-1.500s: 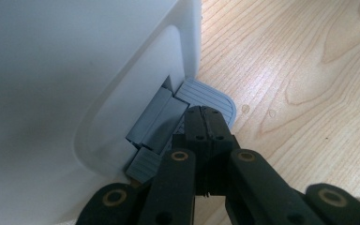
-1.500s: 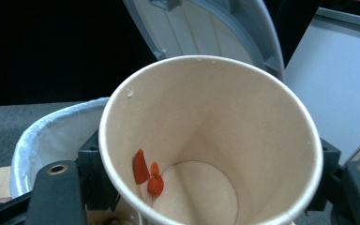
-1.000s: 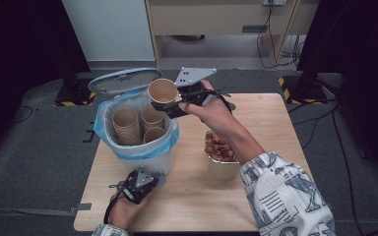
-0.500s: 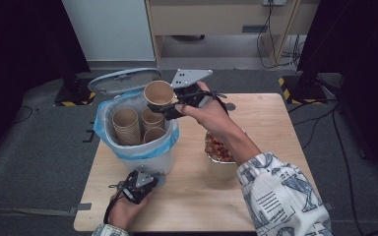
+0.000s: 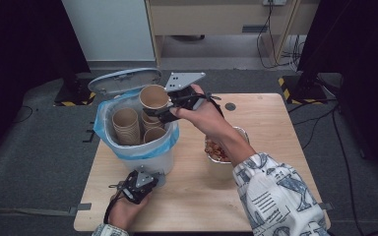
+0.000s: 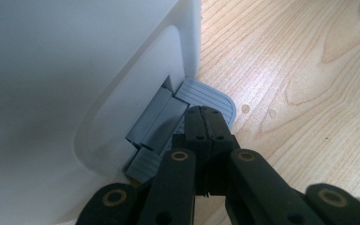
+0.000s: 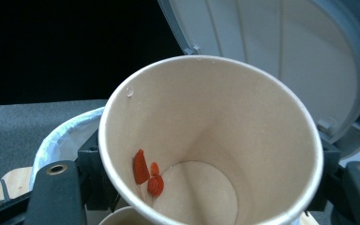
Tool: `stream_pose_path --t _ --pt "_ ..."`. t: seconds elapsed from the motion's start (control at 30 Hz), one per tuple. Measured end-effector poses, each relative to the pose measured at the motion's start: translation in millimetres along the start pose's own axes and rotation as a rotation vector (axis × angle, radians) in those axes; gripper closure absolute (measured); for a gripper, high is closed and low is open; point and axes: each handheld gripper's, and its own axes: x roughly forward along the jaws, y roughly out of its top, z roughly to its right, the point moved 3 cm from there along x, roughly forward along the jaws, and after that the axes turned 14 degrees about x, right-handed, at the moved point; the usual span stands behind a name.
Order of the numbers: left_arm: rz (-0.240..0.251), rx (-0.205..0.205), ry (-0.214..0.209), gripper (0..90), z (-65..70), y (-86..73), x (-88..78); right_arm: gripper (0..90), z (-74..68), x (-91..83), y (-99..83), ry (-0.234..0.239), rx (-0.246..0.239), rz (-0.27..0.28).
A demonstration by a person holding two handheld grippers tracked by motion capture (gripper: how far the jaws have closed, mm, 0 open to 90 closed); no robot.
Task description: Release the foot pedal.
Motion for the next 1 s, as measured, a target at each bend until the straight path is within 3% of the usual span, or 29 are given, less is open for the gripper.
stream_pose_path --t 0.9,1.0 --pt "-0.001 0.0 0.0 89.7 0.0 0.0 -0.1 24.5 -8.0 28.8 -24.0 0.029 0.032 -0.121" --pt "-0.002 0.003 0.001 89.7 0.0 -0.1 -0.2 15.6 -5.9 33.0 -27.4 0.009 0.099 -0.141"
